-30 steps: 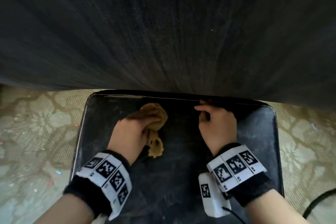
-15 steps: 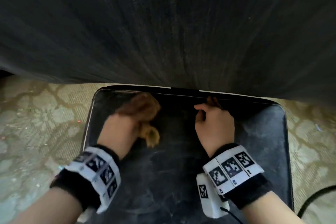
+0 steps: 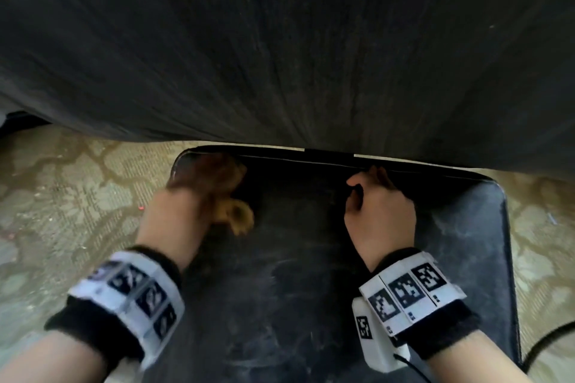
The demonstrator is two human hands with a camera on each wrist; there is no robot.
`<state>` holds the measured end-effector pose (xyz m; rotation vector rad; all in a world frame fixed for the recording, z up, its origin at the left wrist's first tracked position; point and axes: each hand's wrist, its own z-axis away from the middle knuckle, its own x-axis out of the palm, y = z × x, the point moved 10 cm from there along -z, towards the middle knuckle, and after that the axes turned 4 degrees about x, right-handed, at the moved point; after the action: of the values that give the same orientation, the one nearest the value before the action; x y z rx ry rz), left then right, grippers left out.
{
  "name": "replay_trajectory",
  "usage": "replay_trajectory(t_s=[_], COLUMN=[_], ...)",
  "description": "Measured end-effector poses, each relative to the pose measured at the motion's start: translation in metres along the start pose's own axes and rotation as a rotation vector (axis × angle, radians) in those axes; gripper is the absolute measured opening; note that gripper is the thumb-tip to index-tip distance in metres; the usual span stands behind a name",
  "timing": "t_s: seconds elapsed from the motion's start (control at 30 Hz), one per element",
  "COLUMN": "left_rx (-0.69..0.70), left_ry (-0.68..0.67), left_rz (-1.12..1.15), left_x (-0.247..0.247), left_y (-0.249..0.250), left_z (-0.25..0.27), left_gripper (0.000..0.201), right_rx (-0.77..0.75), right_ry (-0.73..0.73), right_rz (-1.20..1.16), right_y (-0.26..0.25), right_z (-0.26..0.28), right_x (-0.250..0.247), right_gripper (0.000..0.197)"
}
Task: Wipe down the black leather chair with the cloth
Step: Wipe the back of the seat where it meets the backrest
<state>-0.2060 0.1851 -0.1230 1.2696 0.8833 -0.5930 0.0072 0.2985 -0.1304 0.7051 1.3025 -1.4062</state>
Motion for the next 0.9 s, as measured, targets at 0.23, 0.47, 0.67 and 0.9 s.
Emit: replay_trajectory(t_s=[0.23, 0.47, 0.67, 0.9], left_rx=[-0.198, -0.294, -0.300, -0.209], left_ry=[0.037, 0.025, 0.110, -0.044], left_rz=[-0.081, 0.062, 0.222, 0.085], left_x=[0.011, 0.011, 0.015, 0.027], left_y=[-0.028, -0.008, -0.016, -0.035], left_z=[-0.003, 0.008, 0.014, 0.032], left_gripper=[0.047, 0.059, 0.078, 0.075], right_rx=[0.031, -0.432, -0.559, -0.599], right_ry=[-0.070, -0.139, -0.446, -0.527], right_rz=[0.050, -0.130, 0.095, 0.236], right_y=[-0.002, -0.119, -0.171, -0.172], right_z=[0.002, 0.042, 0.050, 0.054], right_x=[0.005, 0.016, 0.063, 0.078], right_gripper=[0.026, 0.017, 0.058, 0.070])
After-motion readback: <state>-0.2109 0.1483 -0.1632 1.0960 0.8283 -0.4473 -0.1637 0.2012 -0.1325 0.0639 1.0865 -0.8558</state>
